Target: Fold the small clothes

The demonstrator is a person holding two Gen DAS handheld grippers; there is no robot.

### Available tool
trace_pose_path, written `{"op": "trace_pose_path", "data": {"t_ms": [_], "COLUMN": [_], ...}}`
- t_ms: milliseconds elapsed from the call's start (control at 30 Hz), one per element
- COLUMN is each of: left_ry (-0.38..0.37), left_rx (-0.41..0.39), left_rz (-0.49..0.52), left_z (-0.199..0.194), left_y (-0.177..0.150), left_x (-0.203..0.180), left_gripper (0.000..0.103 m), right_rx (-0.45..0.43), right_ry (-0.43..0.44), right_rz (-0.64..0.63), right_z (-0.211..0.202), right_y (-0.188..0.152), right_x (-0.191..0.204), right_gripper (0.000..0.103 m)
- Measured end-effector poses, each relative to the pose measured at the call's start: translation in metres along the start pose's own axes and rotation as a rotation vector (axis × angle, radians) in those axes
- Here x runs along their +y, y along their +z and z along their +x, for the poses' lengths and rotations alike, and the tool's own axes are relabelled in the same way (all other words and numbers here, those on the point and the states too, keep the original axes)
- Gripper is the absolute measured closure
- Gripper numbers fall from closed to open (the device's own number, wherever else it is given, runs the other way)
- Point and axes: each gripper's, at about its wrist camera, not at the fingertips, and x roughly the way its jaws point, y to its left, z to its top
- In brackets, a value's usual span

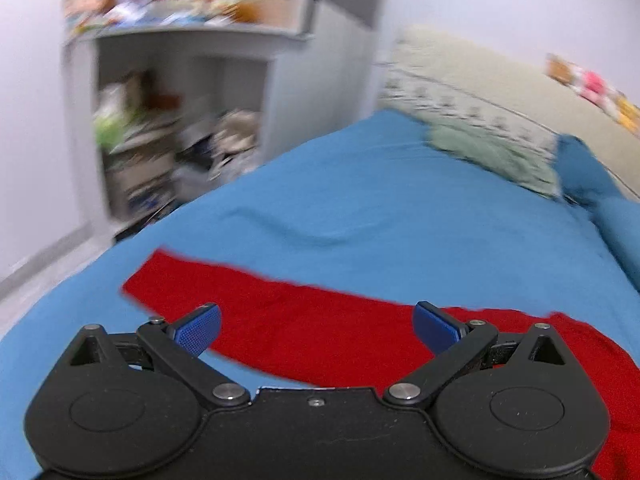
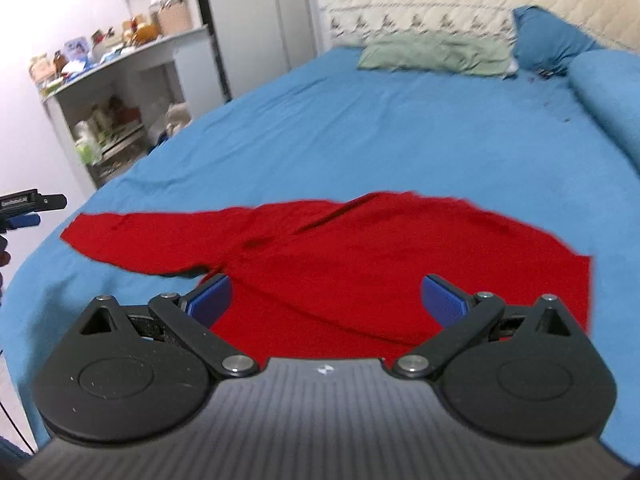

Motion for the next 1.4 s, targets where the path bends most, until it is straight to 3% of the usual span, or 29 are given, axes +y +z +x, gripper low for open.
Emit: {"op": "trace_pose_path", "data": {"t_ms": [167, 367, 500, 567, 633, 867, 1067, 1233, 1400], "left_ry": [0.010, 0.011, 0.068, 0.105, 0.153, 0.171, 0.078, -0.075, -0.217], "left_rx": [0.048, 0.075, 0.012, 0.003, 0.010, -0.004, -0.091, -0.183, -0.230], "left_rz": [-0.186, -0.330, -0.259, -0.240, -0.233, -0.195, -0.093, 0.101, 0.199], "left_z": [0.042, 0.087, 0.100, 0.108, 0.113, 0.104, 0.067, 0.020, -0.003], "left_y": [-0.015, -0.027, -0.022, -0.020, -0.017, -0.007, 0.021, 0.037, 0.020], "left_x": [0.064, 0.103, 0.097, 0.096, 0.096, 0.080, 0.023, -0.084, -0.201], "left_gripper": [0.006, 0.027, 0.033, 0.054, 0.096, 0.099, 0.099, 0.099, 0.099], "right_rx": [0.051, 0.086, 0.103, 0.107, 0.110, 0.109, 0.068, 0.020, -0.005], "right_ry": [0.025, 0.022, 0.001, -0.002, -0.009, -0.027, -0.073, -0.139, -0.199], "right_rz": [-0.002, -0.026, -0.042, -0.040, -0.035, 0.035, 0.076, 0.148, 0.202], "right_z": [0.046, 0.083, 0.095, 0.100, 0.102, 0.102, 0.077, 0.040, 0.006], "right_y": [-0.001, -0.002, -0.006, -0.008, -0.011, -0.016, -0.009, 0.002, 0.000], "right_x": [0.031, 0.048, 0.049, 0.047, 0.042, 0.019, -0.003, -0.040, -0.084], "right_gripper": [0.000, 0.000, 0.000, 0.000, 0.000, 0.000, 0.000, 0.000, 0.000]}}
